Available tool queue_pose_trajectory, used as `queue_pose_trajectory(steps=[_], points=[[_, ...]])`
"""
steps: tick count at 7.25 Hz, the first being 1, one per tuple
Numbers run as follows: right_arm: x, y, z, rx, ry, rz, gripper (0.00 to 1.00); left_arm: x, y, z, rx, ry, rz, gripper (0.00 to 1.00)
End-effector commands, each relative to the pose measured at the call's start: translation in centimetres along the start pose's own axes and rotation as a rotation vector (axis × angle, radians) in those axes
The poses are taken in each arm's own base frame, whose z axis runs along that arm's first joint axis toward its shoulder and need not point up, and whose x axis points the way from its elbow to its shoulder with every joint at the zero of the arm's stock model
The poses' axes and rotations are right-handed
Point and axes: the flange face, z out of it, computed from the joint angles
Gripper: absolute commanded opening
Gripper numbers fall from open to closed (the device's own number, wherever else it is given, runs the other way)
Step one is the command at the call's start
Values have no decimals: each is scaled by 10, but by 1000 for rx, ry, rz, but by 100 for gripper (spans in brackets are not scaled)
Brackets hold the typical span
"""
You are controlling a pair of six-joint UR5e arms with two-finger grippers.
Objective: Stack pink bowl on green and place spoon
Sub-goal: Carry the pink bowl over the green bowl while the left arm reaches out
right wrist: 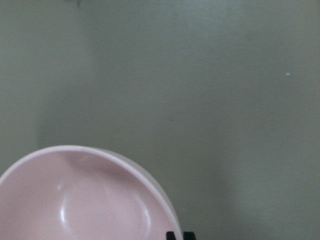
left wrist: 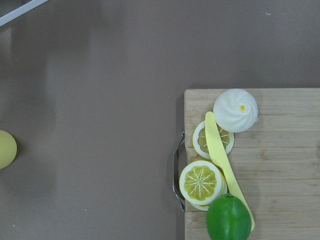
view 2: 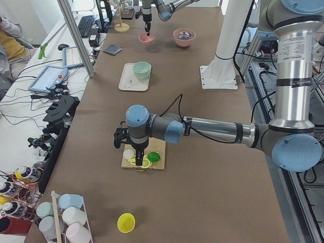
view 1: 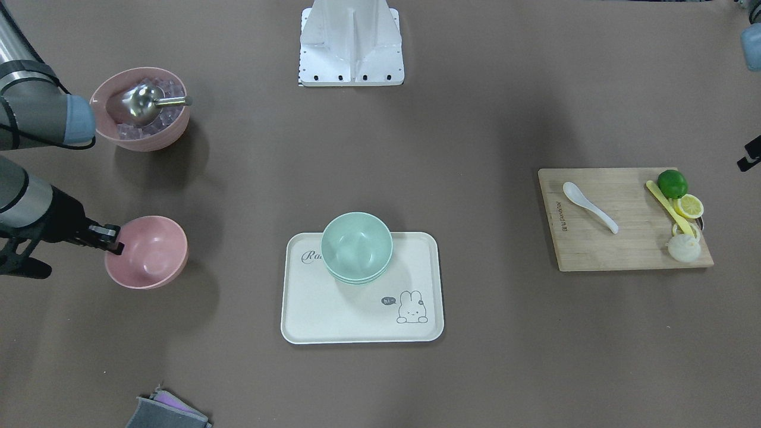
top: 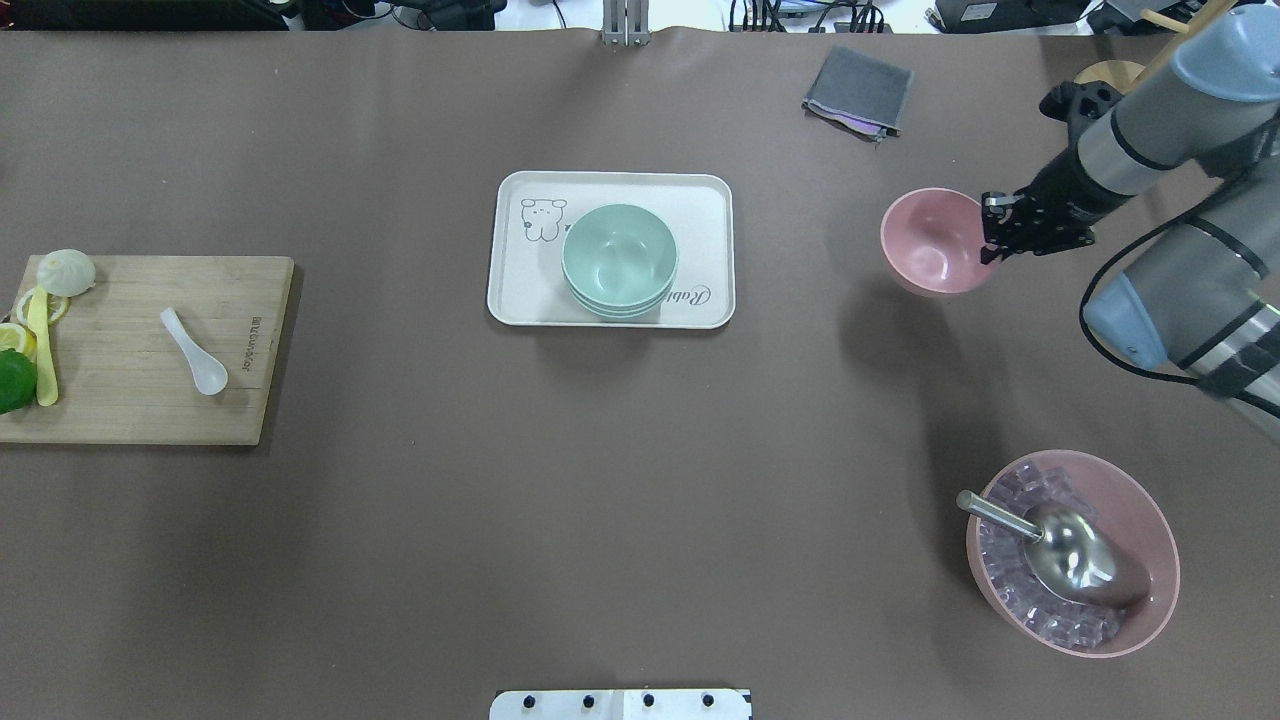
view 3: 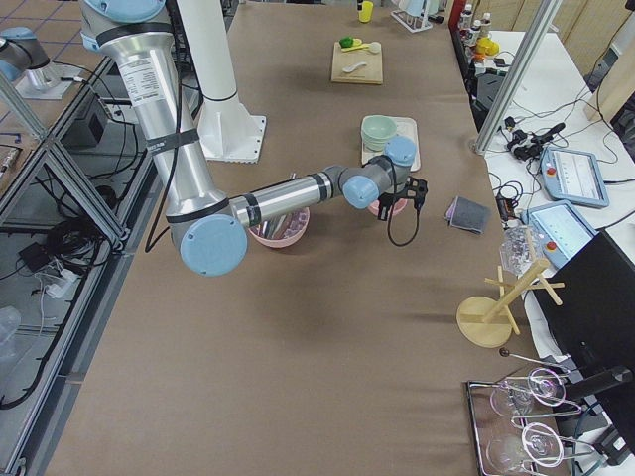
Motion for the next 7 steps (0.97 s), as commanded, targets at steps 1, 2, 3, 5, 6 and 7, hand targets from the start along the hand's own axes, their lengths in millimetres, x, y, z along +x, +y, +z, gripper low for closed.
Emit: queue_pose_trajectory(steps=[1,2,3,5,6,7], points=[[-137,45,-1,9,-88,135,0,83,-14,26,-40,17,-172,98],[-189,72,3,21,-119,117,0,117,-20,37,-54,26,-229,98],[-225,88,5,12,-141,139,0,146,-19,51,-78,25,-240,98],[-295,90,21,49,-142,228,0,157,-23,68,-95,22,-242,97],[-308,94,37,59,-126,241,0,154,-24,74,-96,24,-242,97],[-312,95,34,58,-134,255,0,155,-24,80,-106,20,-242,97]])
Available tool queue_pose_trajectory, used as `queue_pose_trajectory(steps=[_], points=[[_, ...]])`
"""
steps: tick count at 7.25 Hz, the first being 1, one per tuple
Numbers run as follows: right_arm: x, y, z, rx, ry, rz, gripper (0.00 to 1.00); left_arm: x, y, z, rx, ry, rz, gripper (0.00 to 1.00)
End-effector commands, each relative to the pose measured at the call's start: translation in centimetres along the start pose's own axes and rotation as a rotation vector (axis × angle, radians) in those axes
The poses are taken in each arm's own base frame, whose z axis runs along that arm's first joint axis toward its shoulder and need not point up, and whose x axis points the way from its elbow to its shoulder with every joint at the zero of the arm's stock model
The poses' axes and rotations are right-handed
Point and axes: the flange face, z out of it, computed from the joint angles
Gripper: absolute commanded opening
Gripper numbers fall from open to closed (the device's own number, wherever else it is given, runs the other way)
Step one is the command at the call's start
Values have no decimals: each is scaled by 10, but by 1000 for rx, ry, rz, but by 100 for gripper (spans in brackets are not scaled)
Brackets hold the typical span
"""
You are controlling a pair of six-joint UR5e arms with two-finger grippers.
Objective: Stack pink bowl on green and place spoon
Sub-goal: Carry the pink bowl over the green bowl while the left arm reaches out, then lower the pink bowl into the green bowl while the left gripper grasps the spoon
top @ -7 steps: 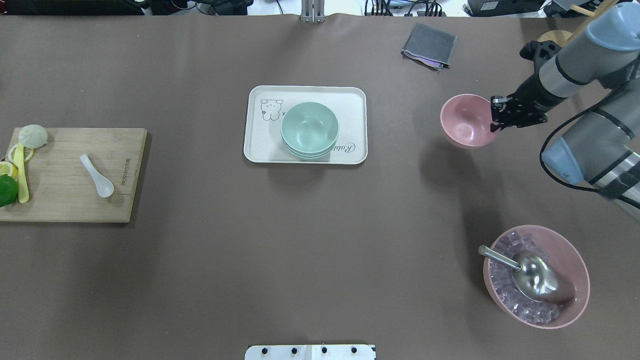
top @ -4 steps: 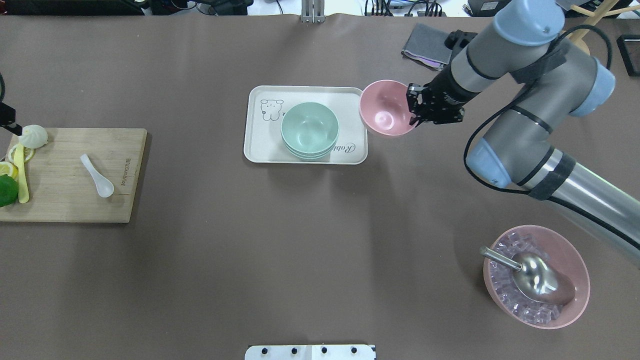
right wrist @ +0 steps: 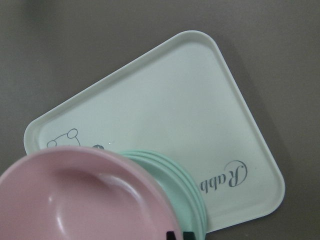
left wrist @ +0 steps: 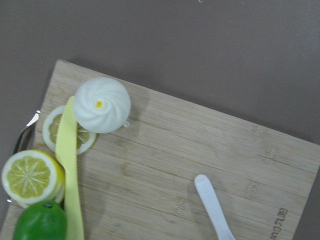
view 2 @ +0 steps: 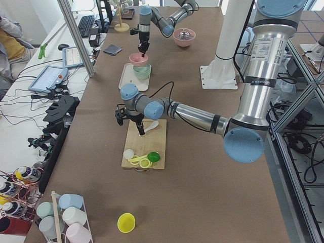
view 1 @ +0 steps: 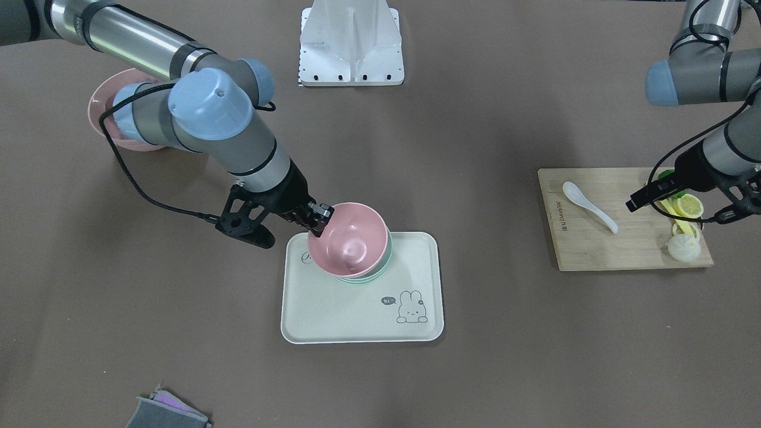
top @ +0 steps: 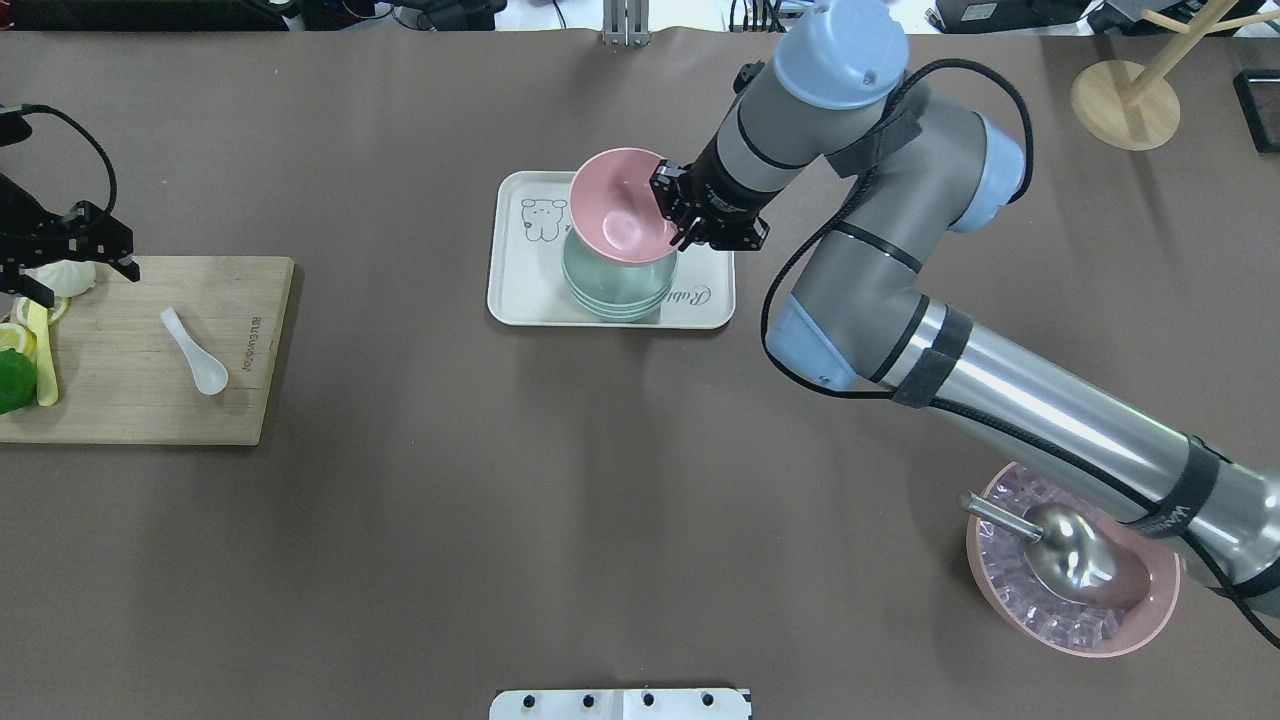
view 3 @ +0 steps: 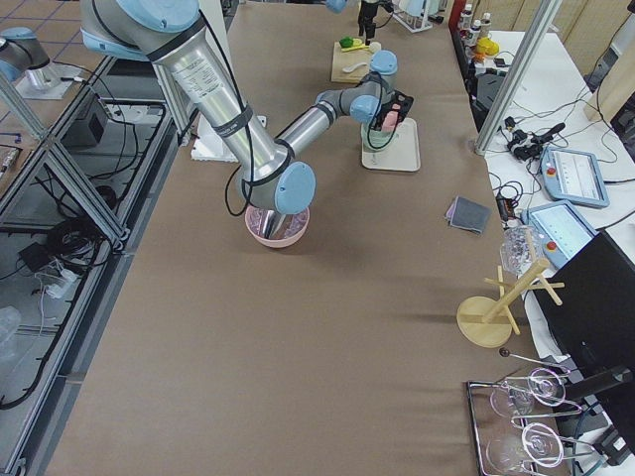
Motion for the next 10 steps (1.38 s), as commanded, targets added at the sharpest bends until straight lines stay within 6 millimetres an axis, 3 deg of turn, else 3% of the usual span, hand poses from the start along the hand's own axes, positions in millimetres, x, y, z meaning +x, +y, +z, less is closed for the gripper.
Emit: queue_pose_trajectory(steps=[1,3,4,5,7,8,10], points=[[-18,9,8,6,-2,41,0,8,1,12,-14,-5,-10,97],[-13,16,17,-5,7,36,0,25,15,30,-25,-28,-58,97],[-11,16,18,-6,6,36,9,26,16,35,-24,-23,-66,97],[-13,17,17,-6,0,34,99,26,16,44,-22,-13,-121,93],[-14,17,13,-6,-7,24,100,21,19,97,8,8,-157,83],[-15,18,11,-6,-11,21,100,24,21,102,7,15,-167,65],[-16,20,11,-8,-13,19,100,31,20,100,4,22,-196,0]])
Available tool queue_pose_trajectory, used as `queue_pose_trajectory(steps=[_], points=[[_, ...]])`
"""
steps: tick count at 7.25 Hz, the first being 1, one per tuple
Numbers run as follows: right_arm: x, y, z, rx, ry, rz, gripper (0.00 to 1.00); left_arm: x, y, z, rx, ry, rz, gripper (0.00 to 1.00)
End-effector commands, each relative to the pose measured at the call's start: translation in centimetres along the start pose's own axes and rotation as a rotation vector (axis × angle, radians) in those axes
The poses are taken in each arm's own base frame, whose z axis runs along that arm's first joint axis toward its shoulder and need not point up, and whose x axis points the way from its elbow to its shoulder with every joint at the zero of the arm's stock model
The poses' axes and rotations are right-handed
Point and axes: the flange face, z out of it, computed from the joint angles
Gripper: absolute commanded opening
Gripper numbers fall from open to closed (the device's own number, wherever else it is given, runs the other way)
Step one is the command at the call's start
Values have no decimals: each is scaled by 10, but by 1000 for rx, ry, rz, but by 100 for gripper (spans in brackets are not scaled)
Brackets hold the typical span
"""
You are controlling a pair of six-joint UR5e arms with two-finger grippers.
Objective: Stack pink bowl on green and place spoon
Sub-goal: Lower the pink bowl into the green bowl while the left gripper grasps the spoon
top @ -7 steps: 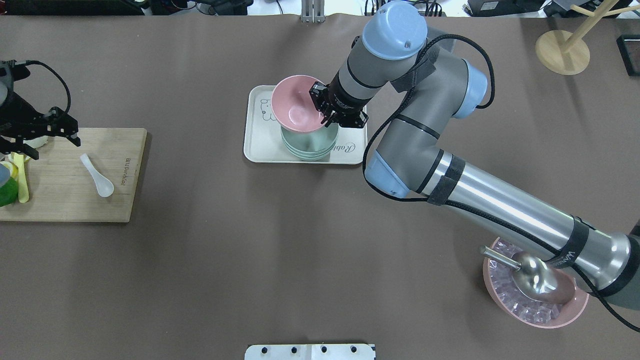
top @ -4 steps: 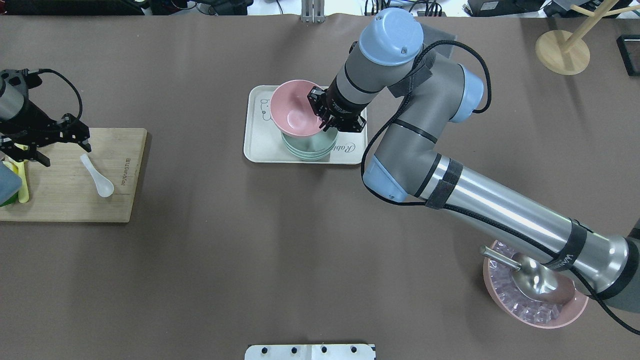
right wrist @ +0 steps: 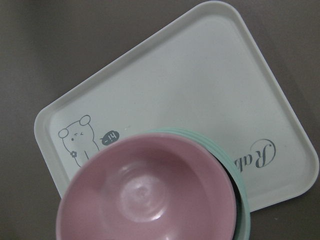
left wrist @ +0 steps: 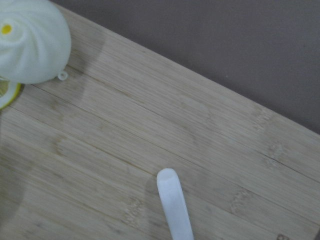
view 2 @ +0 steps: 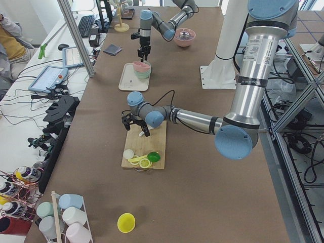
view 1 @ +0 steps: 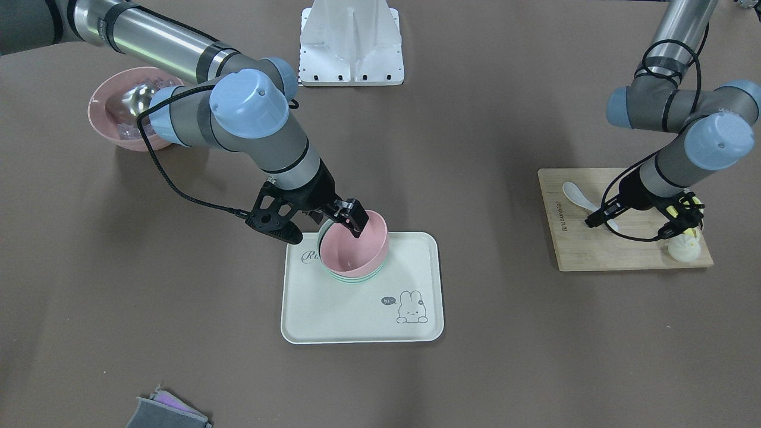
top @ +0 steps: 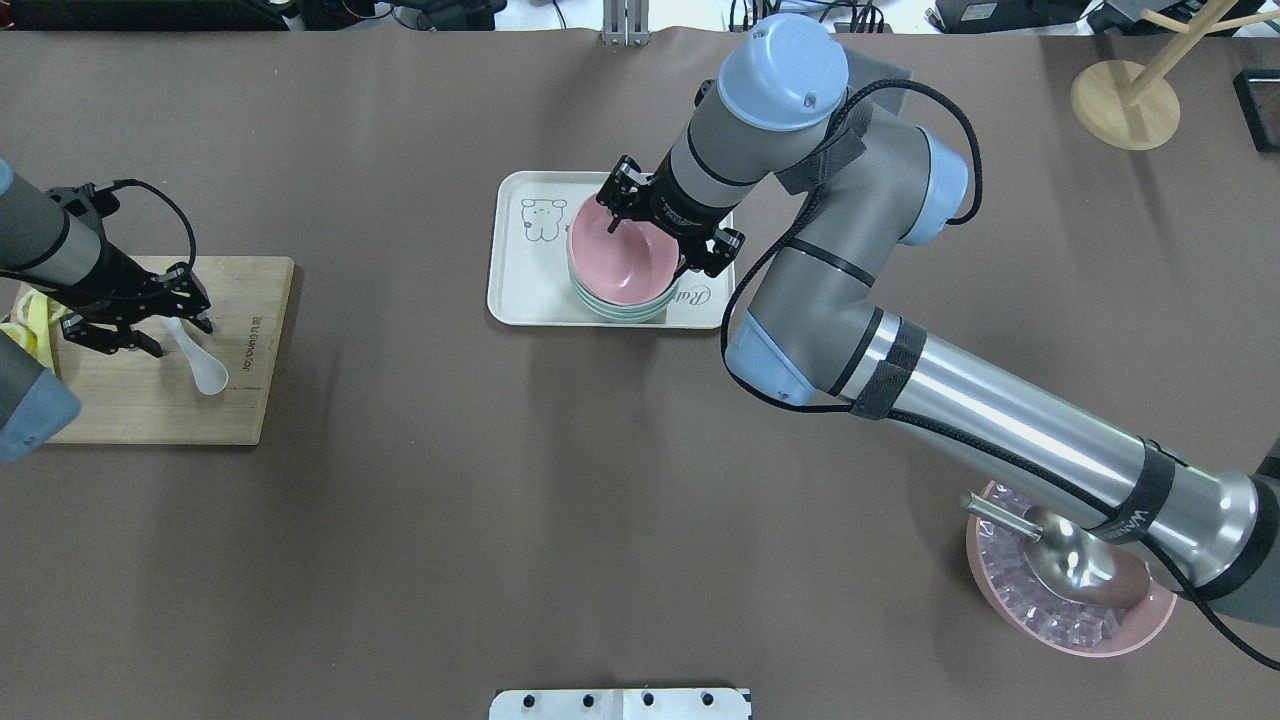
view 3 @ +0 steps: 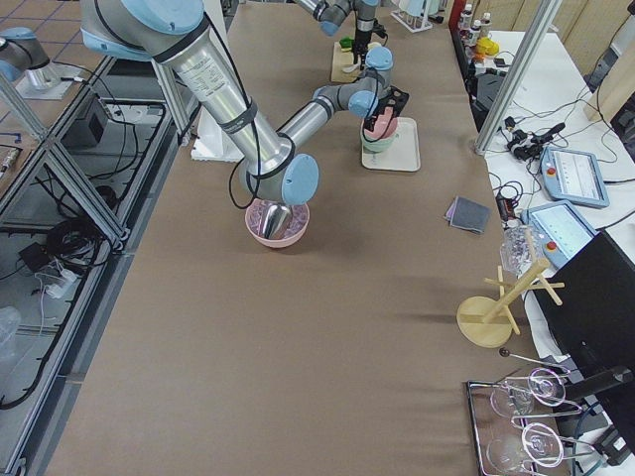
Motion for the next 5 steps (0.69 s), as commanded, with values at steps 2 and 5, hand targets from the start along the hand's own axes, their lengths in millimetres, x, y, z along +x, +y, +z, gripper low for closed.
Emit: queue_pose_trajectory(steps=[2,5], points=[[-1,1,-1,0,-4,-3,100,14,6,-4,-12,18,0,0],[3,0,0,-4,-24,-8,100,35,17,-17,-76,65,28,0]])
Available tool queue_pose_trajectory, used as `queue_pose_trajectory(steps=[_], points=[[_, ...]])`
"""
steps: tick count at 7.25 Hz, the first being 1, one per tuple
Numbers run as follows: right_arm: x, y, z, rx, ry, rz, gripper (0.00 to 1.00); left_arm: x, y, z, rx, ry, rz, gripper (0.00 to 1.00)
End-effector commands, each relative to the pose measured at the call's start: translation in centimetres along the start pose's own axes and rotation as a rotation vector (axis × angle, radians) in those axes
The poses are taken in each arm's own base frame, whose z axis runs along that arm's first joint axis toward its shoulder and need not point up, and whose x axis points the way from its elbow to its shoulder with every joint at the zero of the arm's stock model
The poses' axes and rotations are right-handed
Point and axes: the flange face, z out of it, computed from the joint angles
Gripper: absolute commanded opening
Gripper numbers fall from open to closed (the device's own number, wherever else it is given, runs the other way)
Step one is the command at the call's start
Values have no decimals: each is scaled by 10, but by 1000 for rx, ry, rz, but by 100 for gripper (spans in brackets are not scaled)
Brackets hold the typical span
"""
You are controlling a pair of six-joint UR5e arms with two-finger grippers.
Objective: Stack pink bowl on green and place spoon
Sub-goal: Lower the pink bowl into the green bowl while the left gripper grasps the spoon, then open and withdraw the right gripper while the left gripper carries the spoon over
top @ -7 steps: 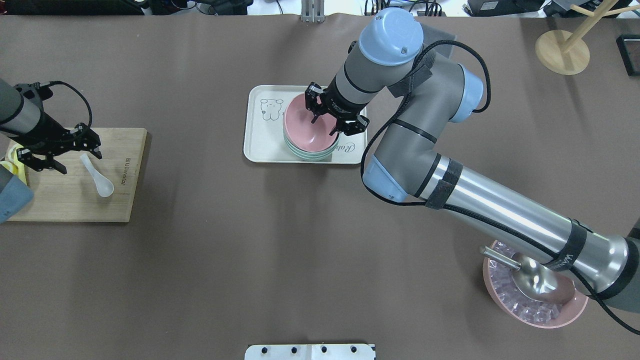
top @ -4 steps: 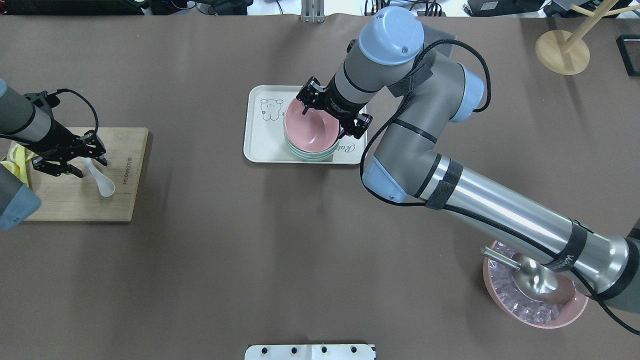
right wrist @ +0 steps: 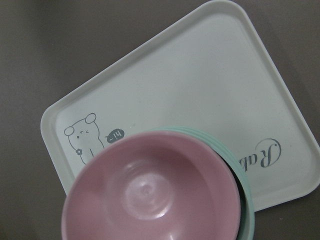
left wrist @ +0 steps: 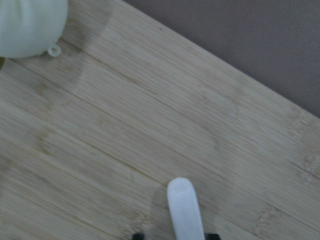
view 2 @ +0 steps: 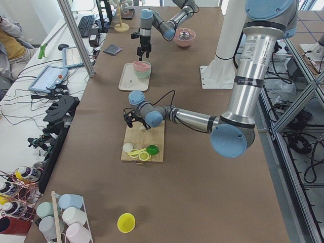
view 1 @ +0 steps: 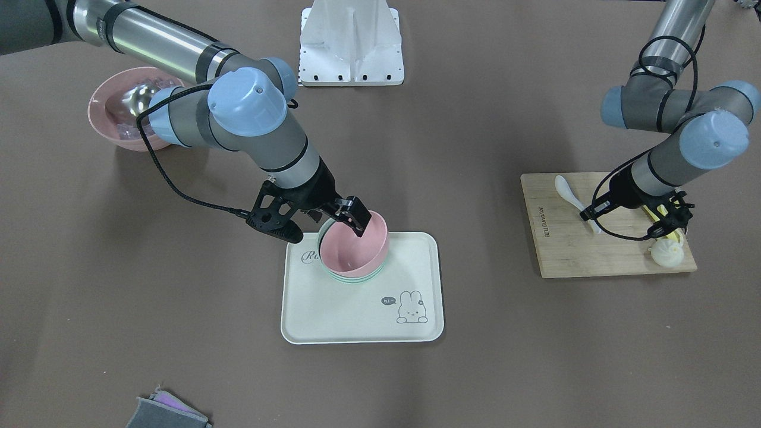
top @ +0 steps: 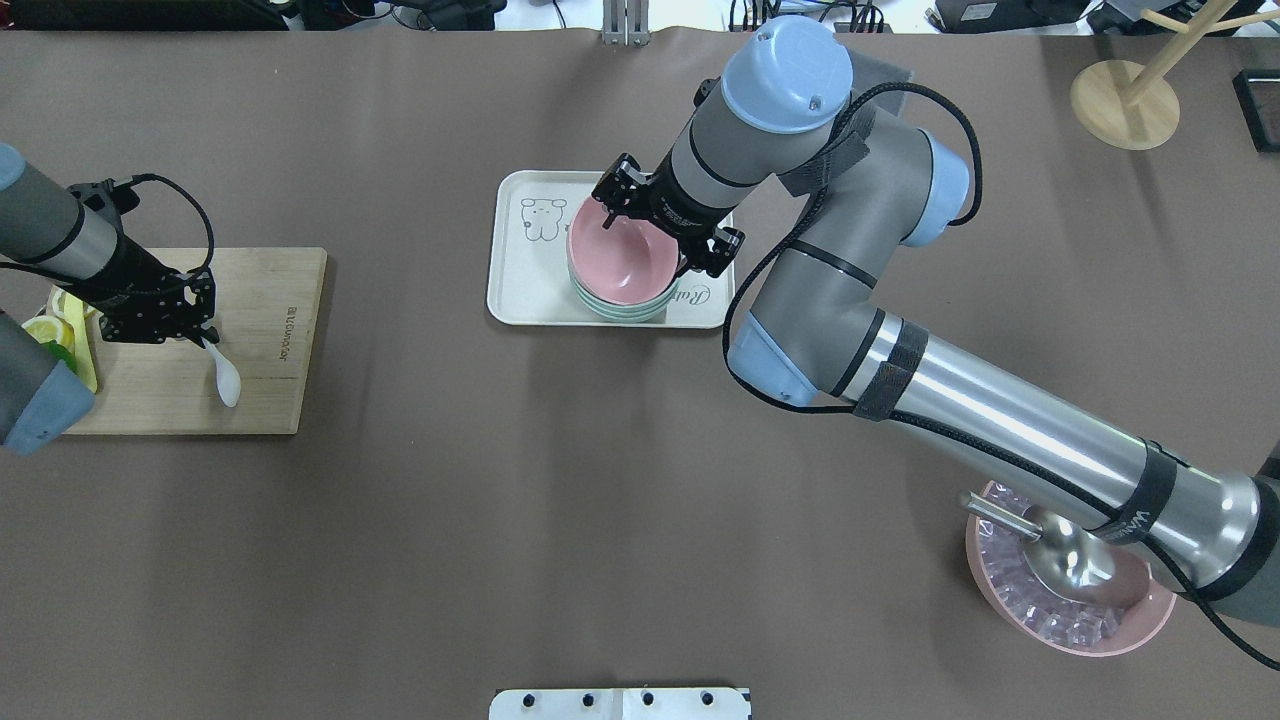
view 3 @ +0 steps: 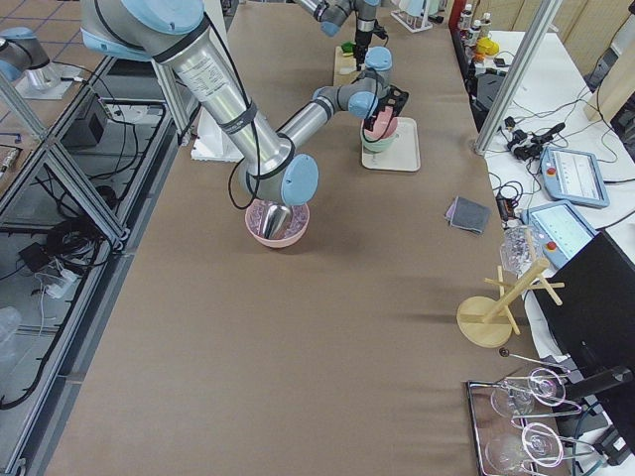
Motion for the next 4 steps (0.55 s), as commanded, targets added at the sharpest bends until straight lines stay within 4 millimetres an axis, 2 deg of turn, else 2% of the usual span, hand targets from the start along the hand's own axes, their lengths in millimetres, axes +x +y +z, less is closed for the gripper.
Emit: queue_pose_trajectory(steps=[1,2,3,4], points=[[1,-1,-1,0,-5,-1,100,18,9,-12,-14,34,28,0],[9,-2,-4,0,-5,-3,100,37,17,-24,-22,66,50,0],[46,-14,-20,9,-5,-25,100,74,21,-37,-25,87,67,0],[79,-32,-39,12,2,-72,100,121,26,-53,-14,119,100,0]])
